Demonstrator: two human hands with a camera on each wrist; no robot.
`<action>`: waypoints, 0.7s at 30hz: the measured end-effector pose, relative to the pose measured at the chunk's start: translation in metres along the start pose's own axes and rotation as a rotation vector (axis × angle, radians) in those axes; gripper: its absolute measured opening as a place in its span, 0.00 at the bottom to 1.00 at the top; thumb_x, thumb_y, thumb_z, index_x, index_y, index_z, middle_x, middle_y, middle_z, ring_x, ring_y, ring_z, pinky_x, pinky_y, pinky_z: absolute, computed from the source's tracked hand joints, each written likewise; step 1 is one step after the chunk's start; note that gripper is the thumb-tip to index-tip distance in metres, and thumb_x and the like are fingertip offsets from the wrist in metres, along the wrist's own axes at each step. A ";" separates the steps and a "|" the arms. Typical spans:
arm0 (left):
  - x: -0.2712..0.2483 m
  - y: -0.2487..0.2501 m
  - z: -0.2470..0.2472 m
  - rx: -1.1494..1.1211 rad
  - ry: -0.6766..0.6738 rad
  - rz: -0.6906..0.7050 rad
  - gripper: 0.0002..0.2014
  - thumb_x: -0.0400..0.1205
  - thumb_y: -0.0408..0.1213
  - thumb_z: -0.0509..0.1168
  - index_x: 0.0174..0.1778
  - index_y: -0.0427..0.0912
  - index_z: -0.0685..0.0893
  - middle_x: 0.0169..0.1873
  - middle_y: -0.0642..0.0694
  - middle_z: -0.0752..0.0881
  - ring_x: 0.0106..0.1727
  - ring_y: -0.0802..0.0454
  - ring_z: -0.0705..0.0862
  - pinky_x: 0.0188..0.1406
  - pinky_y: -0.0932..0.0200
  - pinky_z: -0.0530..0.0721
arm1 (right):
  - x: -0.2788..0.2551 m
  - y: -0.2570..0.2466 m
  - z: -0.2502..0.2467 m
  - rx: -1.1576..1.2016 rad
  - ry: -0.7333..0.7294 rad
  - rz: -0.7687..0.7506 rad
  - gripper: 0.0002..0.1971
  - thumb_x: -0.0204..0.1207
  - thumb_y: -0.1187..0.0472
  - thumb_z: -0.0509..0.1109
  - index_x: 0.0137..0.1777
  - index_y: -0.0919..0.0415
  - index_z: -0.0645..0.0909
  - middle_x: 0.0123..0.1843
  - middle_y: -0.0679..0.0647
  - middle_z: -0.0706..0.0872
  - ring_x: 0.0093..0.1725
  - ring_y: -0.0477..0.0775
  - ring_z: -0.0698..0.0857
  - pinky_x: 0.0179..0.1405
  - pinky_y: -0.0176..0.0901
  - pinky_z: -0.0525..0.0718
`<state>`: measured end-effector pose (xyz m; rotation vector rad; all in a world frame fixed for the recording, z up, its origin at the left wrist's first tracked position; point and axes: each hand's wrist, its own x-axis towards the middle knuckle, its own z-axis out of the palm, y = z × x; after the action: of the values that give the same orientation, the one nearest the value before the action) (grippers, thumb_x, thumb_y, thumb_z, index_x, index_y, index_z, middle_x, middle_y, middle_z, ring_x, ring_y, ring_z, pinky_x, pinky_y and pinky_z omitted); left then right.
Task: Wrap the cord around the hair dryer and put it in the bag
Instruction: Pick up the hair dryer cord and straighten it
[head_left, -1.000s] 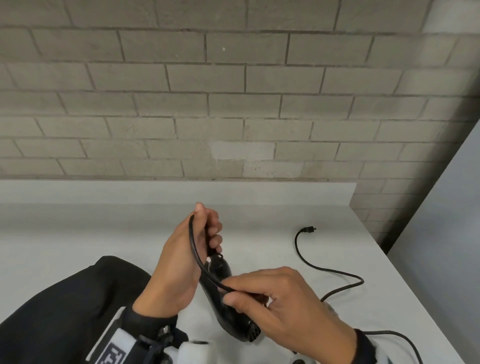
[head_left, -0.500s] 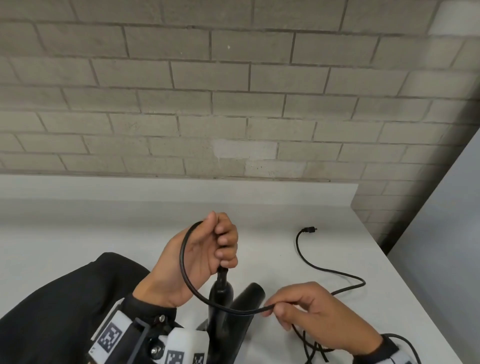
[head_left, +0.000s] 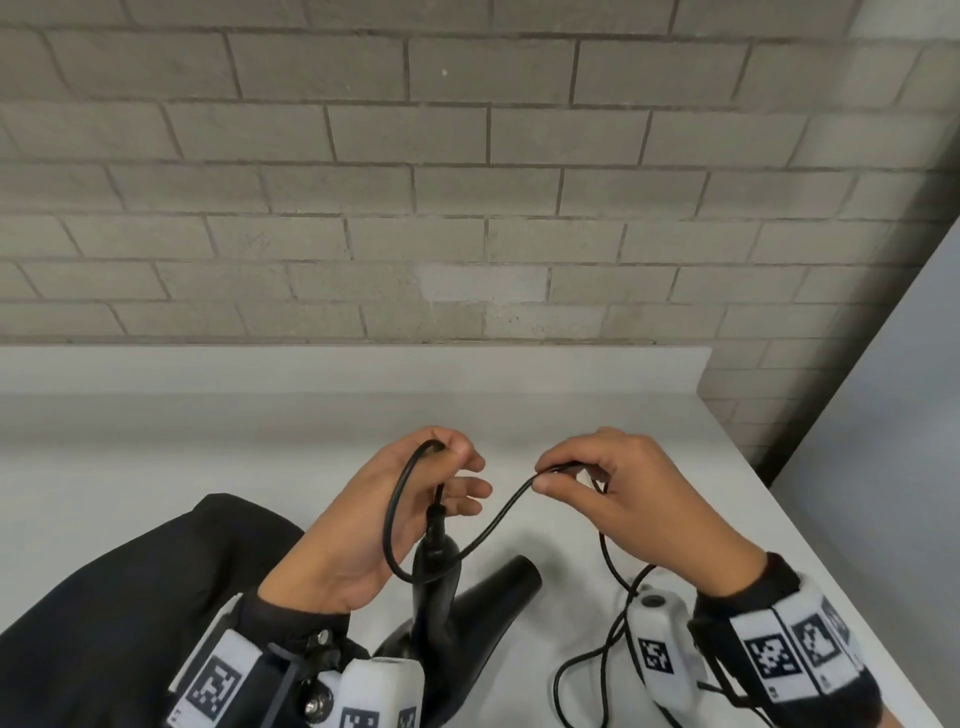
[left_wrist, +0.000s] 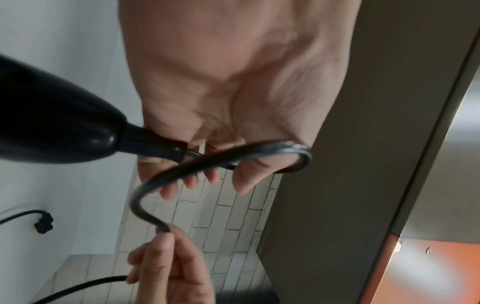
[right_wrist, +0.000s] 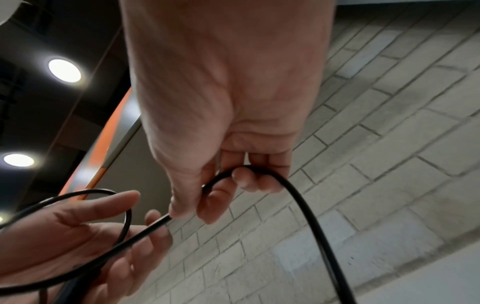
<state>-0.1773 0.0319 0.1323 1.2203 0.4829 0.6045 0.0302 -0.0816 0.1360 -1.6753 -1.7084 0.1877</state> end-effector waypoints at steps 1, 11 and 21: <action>0.000 -0.002 0.002 0.037 0.028 -0.006 0.09 0.80 0.40 0.71 0.48 0.38 0.85 0.48 0.42 0.88 0.49 0.42 0.89 0.52 0.51 0.86 | 0.004 -0.002 0.001 -0.027 0.000 -0.008 0.06 0.76 0.48 0.74 0.47 0.46 0.90 0.36 0.34 0.87 0.43 0.33 0.80 0.42 0.22 0.71; 0.002 -0.012 0.009 0.248 -0.059 -0.011 0.08 0.87 0.37 0.62 0.53 0.36 0.83 0.36 0.47 0.80 0.27 0.54 0.75 0.29 0.61 0.75 | 0.023 -0.023 0.008 0.012 0.036 -0.061 0.11 0.70 0.48 0.79 0.46 0.53 0.89 0.35 0.37 0.85 0.37 0.34 0.80 0.38 0.26 0.75; 0.006 -0.010 0.003 -0.037 -0.062 -0.015 0.12 0.78 0.36 0.62 0.51 0.31 0.81 0.31 0.46 0.76 0.23 0.54 0.68 0.27 0.61 0.68 | -0.013 0.035 0.042 0.678 -0.117 0.374 0.06 0.83 0.63 0.68 0.53 0.64 0.84 0.36 0.56 0.88 0.40 0.55 0.88 0.54 0.54 0.88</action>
<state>-0.1691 0.0319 0.1236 1.1958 0.4266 0.5590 0.0333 -0.0725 0.0806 -1.4477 -1.1886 0.9432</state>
